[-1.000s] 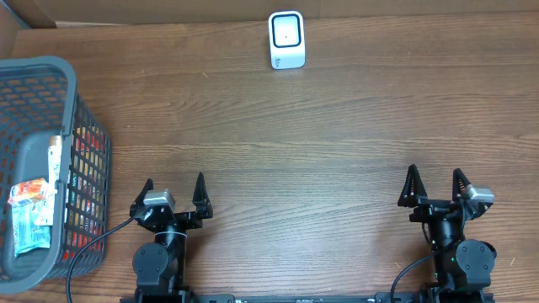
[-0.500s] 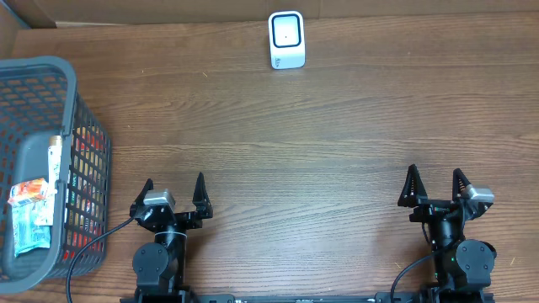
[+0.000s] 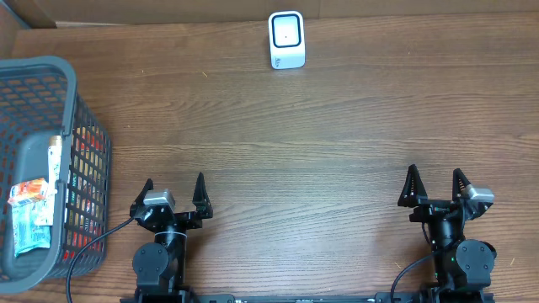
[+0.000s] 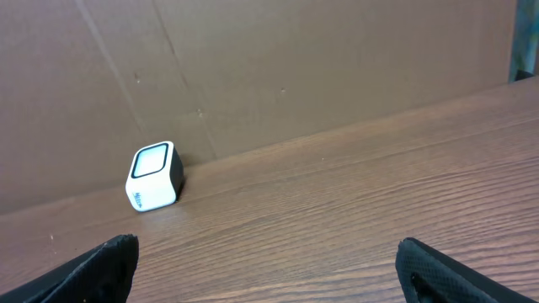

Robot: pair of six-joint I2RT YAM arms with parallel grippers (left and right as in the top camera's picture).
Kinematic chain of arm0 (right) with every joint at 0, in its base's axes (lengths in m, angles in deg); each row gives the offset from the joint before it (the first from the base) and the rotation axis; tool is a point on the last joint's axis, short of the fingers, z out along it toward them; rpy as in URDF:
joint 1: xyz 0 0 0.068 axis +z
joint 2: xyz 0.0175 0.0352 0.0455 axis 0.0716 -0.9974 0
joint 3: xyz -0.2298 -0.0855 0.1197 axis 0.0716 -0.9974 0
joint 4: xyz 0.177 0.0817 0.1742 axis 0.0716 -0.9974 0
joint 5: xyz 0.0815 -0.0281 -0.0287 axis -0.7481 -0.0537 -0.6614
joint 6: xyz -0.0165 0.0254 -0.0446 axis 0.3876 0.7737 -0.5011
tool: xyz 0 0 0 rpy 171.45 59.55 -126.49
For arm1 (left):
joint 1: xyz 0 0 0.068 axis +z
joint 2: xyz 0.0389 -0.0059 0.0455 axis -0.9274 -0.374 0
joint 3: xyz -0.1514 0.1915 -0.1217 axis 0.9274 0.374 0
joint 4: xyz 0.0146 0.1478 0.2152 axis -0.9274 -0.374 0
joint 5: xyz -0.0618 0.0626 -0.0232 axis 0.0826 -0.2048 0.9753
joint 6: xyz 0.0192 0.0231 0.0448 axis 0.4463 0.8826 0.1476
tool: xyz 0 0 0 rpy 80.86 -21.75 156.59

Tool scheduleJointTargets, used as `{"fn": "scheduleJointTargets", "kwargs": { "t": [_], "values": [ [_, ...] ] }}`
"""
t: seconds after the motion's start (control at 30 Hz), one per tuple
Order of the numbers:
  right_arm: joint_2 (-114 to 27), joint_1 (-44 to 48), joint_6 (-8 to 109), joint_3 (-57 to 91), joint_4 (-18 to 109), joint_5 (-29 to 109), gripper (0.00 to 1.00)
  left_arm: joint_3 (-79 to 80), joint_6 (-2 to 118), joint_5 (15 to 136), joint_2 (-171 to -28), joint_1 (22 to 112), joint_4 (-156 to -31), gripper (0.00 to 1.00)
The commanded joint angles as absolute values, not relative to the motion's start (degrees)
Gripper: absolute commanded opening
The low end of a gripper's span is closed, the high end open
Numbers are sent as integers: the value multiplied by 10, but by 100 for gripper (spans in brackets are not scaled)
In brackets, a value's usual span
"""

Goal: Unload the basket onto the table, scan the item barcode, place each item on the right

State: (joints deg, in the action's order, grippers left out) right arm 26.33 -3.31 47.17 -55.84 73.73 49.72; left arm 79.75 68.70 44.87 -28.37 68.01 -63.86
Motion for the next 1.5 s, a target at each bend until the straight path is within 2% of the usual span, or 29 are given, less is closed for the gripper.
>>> {"fn": "scheduleJointTargets", "kwargs": {
  "t": [0.0, 0.13, 0.43, 0.6, 0.8, 0.97, 1.13, 1.47],
  "values": [
    [268, -31, 474, -565, 739, 494, 100, 799, 690, 445, -282, 680, -637, 100],
    [268, -31, 474, -565, 739, 494, 100, 799, 775, 416, -282, 680, -634, 100],
    [268, -31, 474, -565, 739, 494, 100, 799, 776, 418, -282, 680, -634, 100],
    [268, -31, 474, -565, 739, 494, 100, 796, 786, 549, -282, 680, -588, 100],
    [268, -31, 473, -565, 739, 494, 100, 735, 761, 556, -296, 680, -629, 100],
    [268, -31, 474, -565, 739, 494, 100, 612, 763, 551, -378, 680, -690, 100],
    [268, -31, 474, -565, 739, 494, 100, 407, 781, 552, -556, 680, -771, 100],
    [268, -31, 474, -565, 739, 494, 100, -151, 807, 523, -915, 681, -1169, 100]
  ]
}}
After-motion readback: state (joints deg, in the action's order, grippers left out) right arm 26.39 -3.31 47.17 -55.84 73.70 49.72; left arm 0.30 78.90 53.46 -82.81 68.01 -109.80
